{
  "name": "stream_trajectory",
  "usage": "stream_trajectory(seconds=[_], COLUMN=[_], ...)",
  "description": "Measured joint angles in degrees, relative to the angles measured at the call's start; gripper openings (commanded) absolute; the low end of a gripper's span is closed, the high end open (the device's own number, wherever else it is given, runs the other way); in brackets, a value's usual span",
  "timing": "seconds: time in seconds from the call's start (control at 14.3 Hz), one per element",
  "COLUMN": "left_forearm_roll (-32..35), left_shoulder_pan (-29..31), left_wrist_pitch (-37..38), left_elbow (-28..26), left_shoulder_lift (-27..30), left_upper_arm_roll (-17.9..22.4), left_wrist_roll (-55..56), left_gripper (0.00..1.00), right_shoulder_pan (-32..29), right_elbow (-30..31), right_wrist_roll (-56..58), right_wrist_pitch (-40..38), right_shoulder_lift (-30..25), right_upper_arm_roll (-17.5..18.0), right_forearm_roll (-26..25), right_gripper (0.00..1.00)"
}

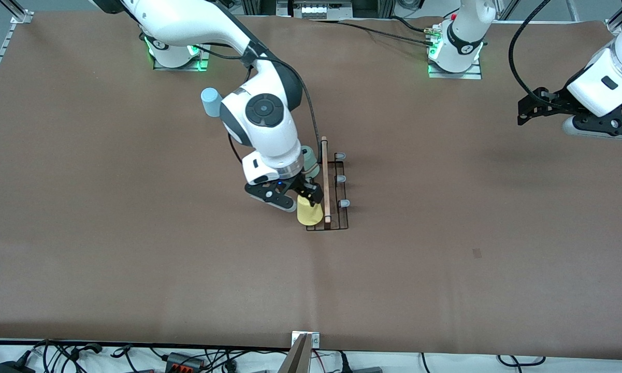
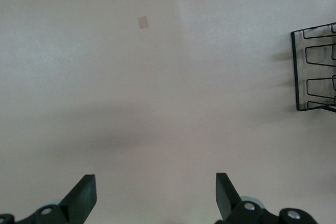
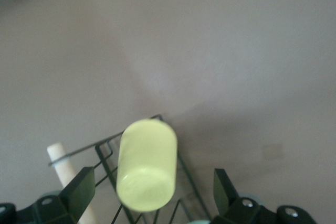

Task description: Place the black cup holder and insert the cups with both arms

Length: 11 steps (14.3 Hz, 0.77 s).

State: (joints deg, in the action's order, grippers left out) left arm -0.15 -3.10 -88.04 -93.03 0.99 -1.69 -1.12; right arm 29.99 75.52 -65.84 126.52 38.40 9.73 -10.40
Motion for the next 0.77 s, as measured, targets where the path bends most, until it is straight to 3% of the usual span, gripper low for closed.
stream_trajectory(seconds=[0.21, 0.42, 0.63, 0.77], left_forearm_roll=[0.0, 0.0, 0.0, 0.0], left_shoulder_pan=[0.02, 0.02, 0.02, 0.02], left_wrist_pitch=[0.06, 0.12, 0.16, 0.18], left_elbow=[0.04, 0.07, 0.09, 0.11], left_shoulder_lift=[0.0, 0.0, 0.0, 0.0], left_upper_arm_roll=[0.0, 0.0, 0.0, -0.01], left_wrist_roll=[0.0, 0.0, 0.0, 0.0], left_gripper=[1.0, 1.0, 1.0, 1.0], right_shoulder_pan=[-8.79, -23.2, -32.57, -36.53], right_elbow=[10.7, 21.3, 23.48, 23.03], right_wrist_roll=[10.9, 27.26, 42.66, 49.5], right_wrist_pitch=[-1.78, -11.88, -20.79, -24.9], right_shoulder_lift=[-11.28, -24.81, -32.94, -36.52], right_upper_arm_roll=[0.13, 4.94, 5.96, 3.21], right_forearm_roll=[0.02, 0.07, 2.92, 5.06], right_gripper=[1.0, 1.0, 1.0, 1.0])
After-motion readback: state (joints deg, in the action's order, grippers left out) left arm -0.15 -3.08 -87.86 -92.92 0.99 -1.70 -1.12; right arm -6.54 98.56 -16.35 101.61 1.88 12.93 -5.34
